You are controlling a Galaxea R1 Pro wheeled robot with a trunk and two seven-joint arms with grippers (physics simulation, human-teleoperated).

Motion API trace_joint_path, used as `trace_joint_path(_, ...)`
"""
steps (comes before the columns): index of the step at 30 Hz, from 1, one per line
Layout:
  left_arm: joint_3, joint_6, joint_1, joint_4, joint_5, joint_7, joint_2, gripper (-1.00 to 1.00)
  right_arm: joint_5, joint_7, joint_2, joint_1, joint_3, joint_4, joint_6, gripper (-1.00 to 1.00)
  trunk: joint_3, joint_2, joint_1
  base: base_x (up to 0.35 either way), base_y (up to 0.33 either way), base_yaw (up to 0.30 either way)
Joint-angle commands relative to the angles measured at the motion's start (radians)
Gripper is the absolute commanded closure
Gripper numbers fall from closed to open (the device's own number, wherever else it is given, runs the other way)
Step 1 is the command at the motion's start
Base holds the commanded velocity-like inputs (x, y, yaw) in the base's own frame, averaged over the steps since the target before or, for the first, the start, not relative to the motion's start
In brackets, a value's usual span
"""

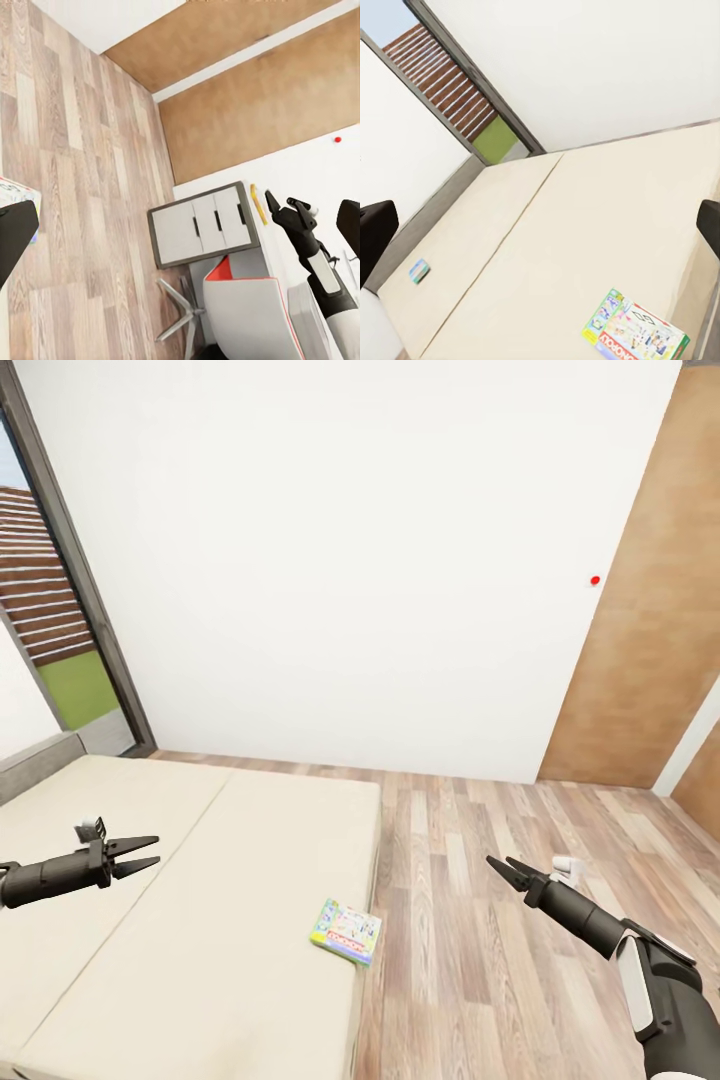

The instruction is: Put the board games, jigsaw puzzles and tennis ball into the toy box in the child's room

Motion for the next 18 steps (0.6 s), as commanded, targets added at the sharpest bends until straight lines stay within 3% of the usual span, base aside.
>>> trace_joint_path(1,0.004,0.011,-0.001,0.0,-0.006,-0.005,-0.001,-1.0,-0.005,0.002,0.0,-0.001,-0.001,0.0,0.009,-1.0,-0.001,-0.002,0.001,0.0,0.0,0.061)
trace_joint_path(13,0.004,0.011,-0.001,0.0,-0.006,-0.005,-0.004,-1.0,-0.005,-0.006,0.001,-0.001,-0.002,0.001,0.009,-1.0,0.015,-0.002,0.001,0.0,0.0,0.063)
trace_joint_path(18,0.003,0.011,-0.001,0.0,-0.006,-0.005,-0.004,-1.0,0.001,-0.062,0.002,-0.001,-0.001,0.0,0.008,-1.0,0.016,-0.002,0.001,0.0,0.0,0.011)
